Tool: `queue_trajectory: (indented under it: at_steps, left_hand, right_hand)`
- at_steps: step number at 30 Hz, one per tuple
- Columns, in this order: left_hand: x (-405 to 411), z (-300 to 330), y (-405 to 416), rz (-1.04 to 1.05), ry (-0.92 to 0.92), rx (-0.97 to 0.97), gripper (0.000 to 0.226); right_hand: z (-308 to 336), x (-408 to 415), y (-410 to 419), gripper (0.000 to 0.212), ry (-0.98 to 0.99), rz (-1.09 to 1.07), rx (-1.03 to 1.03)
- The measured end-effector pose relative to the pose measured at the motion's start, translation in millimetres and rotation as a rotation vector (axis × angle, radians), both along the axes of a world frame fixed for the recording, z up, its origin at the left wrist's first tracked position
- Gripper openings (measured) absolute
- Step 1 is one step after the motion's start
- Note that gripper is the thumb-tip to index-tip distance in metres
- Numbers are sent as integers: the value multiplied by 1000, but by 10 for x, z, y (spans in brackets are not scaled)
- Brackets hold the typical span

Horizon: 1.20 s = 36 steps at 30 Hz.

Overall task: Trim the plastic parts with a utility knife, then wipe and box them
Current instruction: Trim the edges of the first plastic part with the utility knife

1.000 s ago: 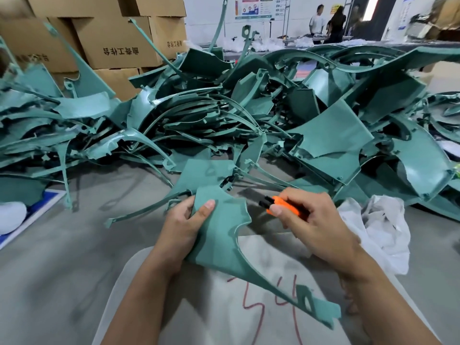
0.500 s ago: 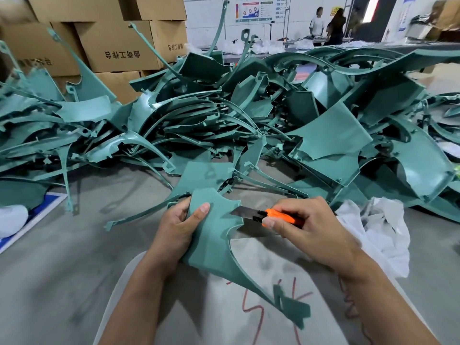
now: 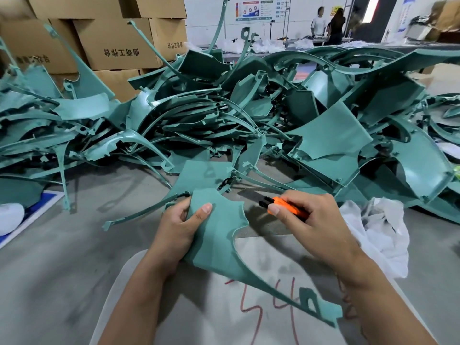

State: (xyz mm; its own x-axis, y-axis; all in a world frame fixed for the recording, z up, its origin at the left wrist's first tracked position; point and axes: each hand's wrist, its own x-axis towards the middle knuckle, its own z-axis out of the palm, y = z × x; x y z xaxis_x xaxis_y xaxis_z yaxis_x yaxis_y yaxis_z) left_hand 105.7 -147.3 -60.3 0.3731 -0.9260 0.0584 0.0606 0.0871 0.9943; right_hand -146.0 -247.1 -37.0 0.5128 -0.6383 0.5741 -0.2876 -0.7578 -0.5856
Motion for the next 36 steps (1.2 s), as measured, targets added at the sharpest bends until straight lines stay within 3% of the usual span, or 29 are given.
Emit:
queue_trajectory:
  at_steps: [6, 15, 20, 29, 36]
  left_hand:
    - [-2, -2, -4, -20, -12, 27, 22]
    - [-28, 27, 43, -72, -53, -9, 26]
    - [-29, 2, 26, -20, -58, -28, 32]
    - [-33, 4, 51, -21, -88, -34, 29]
    - [-23, 1, 89, -91, -140, -46, 25]
  right_hand:
    - [-7, 17, 35, 30, 78, 126, 45]
    - [-79, -8, -39, 27, 168, -81, 10]
    - [-37, 2, -3, 26, 2, 23, 31]
    - [-39, 35, 42, 42, 28, 146, 70]
    - [-61, 51, 33, 44, 107, 9, 45]
